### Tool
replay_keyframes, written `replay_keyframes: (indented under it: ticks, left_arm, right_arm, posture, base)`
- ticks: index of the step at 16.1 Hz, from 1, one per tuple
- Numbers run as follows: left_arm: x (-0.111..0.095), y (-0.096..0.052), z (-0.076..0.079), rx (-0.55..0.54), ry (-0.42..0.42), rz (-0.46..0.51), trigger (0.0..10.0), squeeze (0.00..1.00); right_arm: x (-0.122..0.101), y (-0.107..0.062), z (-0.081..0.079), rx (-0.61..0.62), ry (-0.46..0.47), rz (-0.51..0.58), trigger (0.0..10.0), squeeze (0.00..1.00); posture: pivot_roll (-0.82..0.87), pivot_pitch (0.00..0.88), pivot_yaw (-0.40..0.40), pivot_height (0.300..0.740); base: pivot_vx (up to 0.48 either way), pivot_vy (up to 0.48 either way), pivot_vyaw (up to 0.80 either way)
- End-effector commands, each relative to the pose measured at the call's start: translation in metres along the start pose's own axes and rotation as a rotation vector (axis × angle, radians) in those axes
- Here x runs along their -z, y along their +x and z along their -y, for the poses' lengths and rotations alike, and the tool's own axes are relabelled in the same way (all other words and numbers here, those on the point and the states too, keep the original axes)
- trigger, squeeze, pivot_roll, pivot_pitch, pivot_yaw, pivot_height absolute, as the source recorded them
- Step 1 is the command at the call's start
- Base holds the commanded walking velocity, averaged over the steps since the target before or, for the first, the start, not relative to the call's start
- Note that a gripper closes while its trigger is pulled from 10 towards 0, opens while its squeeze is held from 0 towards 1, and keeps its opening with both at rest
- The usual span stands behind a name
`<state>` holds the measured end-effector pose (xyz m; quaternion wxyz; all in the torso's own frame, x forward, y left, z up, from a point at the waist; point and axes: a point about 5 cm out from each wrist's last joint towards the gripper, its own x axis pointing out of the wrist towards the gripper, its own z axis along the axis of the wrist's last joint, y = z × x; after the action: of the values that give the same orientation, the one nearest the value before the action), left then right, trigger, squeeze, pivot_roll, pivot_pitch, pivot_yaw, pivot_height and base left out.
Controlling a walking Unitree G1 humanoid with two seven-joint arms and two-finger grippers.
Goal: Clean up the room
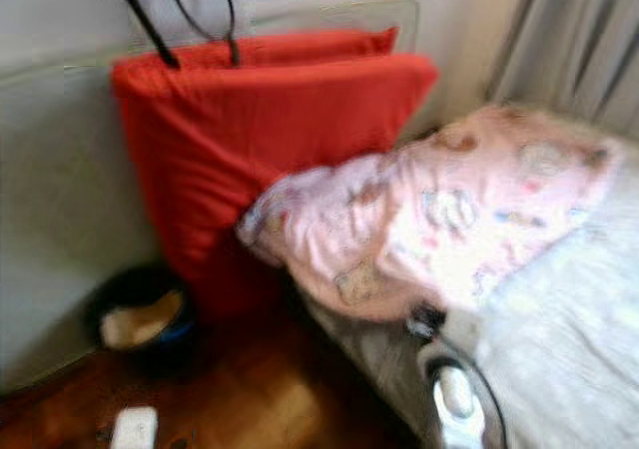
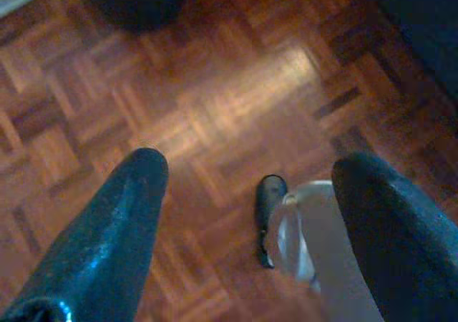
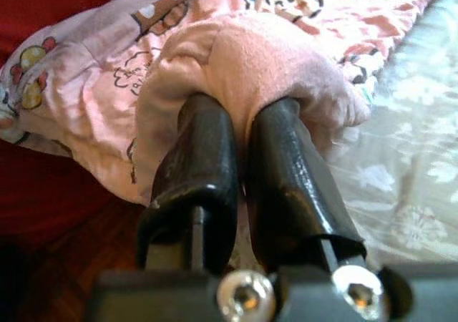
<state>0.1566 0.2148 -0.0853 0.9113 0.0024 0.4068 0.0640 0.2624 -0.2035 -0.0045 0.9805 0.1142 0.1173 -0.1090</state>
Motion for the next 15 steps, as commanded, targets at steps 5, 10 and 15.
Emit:
replay_keyframes:
  ticks: [5, 10, 15]
  left_arm:
    - [-0.008, 0.002, -0.004, -0.010, 0.032, 0.019, 10.0, 0.00]
    - [-0.009, 0.002, -0.002, -0.009, 0.028, 0.030, 10.0, 0.00]
    - [-0.012, 0.003, -0.002, -0.008, 0.032, 0.043, 10.0, 0.00]
  right_arm:
    - [0.000, 0.001, -0.006, -0.025, -0.031, -0.011, 10.0, 0.00]
    - [0.027, -0.009, 0.002, 0.006, -0.075, -0.194, 10.0, 0.00]
    - [0.056, -0.025, 0.008, 0.021, -0.116, -0.394, 10.0, 0.00]
  posture:
    - [0.04, 0.000, -0.043, 0.740]
    - [0.04, 0.000, -0.044, 0.740]
    - [0.04, 0.000, -0.042, 0.740]
  base:
    - [0.000, 0.000, 0.00]
    - [0.000, 0.000, 0.00]
    - [0.000, 0.000, 0.00]
